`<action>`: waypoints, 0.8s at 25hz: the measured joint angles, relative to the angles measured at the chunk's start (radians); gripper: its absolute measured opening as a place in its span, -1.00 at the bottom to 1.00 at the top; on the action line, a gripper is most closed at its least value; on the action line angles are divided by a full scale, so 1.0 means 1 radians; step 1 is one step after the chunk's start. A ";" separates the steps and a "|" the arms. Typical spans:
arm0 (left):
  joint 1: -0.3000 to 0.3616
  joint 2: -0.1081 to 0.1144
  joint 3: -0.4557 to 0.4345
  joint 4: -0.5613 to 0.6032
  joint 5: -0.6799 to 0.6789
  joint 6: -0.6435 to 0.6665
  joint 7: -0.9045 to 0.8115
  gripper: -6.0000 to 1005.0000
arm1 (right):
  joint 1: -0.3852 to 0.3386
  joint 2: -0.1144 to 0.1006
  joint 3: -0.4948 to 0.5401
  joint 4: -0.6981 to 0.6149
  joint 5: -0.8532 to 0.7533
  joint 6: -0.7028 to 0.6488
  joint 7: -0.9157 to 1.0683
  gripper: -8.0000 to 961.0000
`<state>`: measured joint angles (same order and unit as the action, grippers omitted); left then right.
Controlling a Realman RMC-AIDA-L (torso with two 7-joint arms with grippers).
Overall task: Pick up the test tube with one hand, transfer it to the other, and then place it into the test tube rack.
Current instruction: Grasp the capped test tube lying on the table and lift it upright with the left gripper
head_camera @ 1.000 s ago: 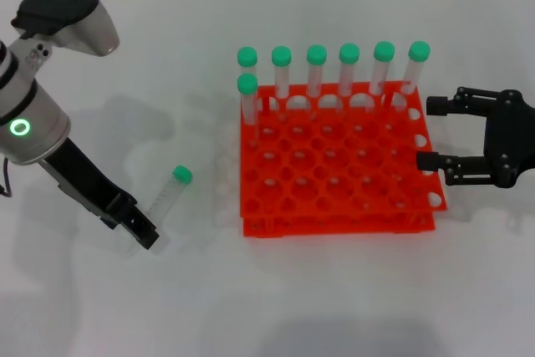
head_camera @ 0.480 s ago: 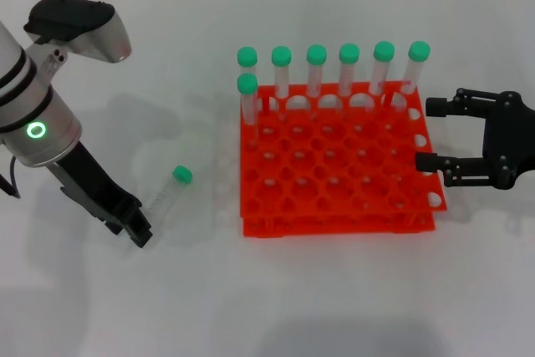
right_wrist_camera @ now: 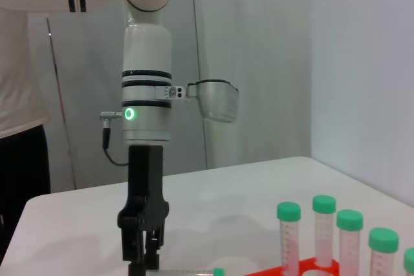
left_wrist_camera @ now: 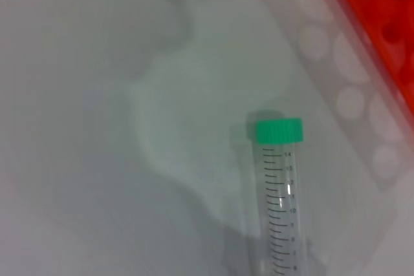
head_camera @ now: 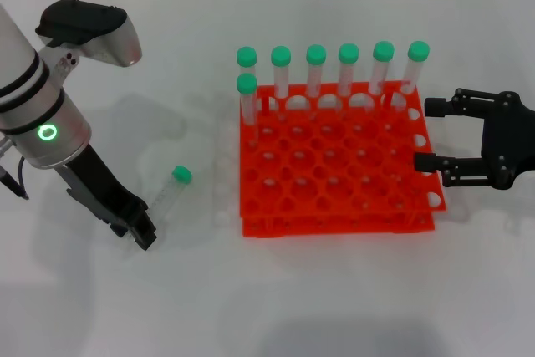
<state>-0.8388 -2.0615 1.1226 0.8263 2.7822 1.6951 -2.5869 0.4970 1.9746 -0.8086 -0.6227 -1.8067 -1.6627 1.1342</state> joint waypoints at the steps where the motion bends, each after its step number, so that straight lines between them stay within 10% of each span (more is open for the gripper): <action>1: -0.001 0.000 0.002 -0.003 0.000 -0.005 0.000 -0.14 | 0.000 0.001 -0.002 0.000 0.000 0.000 0.000 0.59; 20: -0.024 -0.008 0.038 -0.042 -0.002 -0.044 -0.027 -0.54 | -0.006 0.001 0.003 -0.003 0.001 0.000 -0.001 0.58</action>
<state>-0.8626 -2.0698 1.1610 0.7846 2.7799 1.6515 -2.6135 0.4912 1.9758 -0.8052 -0.6256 -1.8054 -1.6628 1.1335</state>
